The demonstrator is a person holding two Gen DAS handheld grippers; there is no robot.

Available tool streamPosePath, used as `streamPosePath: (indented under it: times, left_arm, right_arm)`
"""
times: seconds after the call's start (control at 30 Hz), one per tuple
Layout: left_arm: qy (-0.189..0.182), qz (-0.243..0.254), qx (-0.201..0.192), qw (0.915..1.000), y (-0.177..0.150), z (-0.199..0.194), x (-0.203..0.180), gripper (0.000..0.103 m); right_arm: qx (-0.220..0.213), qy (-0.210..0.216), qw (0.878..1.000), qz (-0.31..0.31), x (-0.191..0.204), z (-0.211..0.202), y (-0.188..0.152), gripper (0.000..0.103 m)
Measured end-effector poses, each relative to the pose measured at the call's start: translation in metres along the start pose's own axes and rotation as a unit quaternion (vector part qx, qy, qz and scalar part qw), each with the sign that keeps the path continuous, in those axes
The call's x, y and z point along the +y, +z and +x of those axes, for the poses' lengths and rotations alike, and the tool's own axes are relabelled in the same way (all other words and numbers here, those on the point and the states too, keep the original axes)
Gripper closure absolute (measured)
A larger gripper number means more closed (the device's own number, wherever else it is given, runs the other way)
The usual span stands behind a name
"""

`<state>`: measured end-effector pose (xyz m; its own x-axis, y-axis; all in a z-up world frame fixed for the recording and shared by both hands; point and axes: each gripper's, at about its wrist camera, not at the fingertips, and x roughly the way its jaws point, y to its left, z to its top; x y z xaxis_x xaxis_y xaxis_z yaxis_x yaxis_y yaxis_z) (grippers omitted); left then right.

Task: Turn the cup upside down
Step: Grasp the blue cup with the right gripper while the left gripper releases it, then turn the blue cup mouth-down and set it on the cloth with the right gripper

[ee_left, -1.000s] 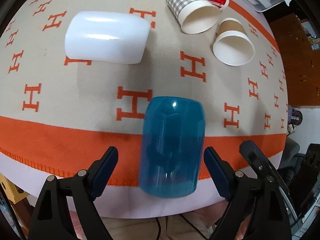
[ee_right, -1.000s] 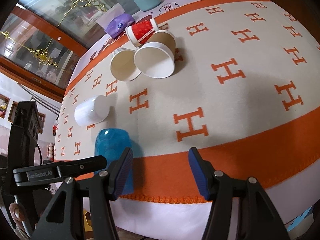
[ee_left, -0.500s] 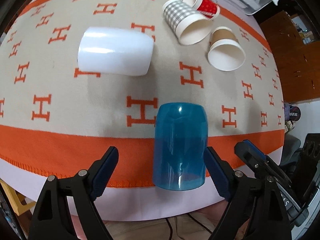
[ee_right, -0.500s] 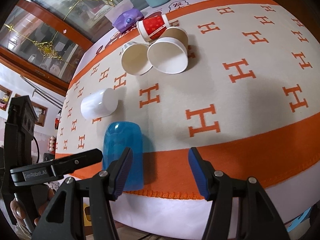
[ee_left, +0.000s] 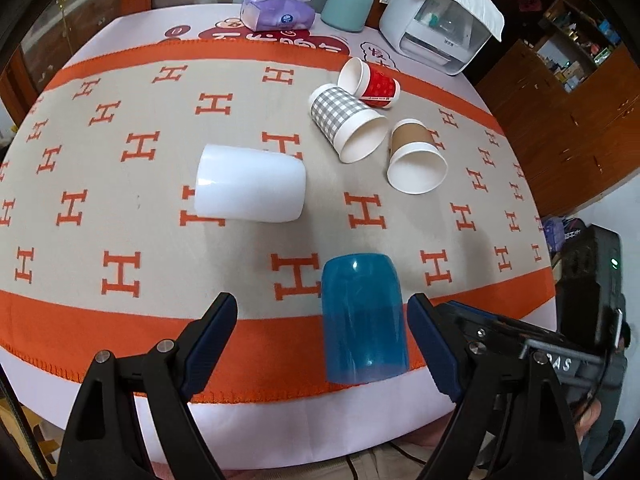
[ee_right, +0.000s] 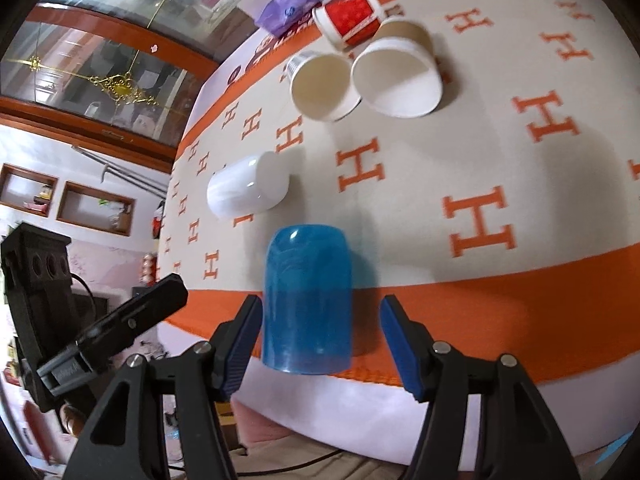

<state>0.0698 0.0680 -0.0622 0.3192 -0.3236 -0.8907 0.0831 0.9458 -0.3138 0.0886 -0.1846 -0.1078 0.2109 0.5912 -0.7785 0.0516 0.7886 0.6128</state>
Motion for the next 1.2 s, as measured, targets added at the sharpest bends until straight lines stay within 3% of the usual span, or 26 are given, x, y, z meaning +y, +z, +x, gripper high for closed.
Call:
streamPosePath:
  times: [0.2,0.33,0.93,1.07,1.2]
  left_arm:
    - [0.008,0.013,0.007,0.9999,-0.009,0.008,0.013,0.017]
    - [-0.019,0.002,0.000,0.9998,-0.015,0.014,0.026,0.017]
    - [-0.003,0.018,-0.004,0.9998,-0.020,0.043,0.037,0.017]
    - [-0.002,0.014,-0.003,0.9999,-0.019,0.045,0.039,0.017]
    - [-0.002,0.015,-0.011,0.9998,-0.019,0.042,0.040,0.017]
  right_arm:
    - [0.028,0.014,0.999,0.009,0.000,0.020,0.007,0.041]
    - [0.039,0.015,0.999,0.009,0.002,0.032,0.015,0.041]
    - [0.089,0.051,0.995,0.001,0.009,0.075,0.026,0.040]
    - [0.077,0.034,0.996,-0.026,0.015,0.072,0.023,0.040]
    - [0.031,0.010,0.997,-0.076,0.027,0.053,0.019,0.040]
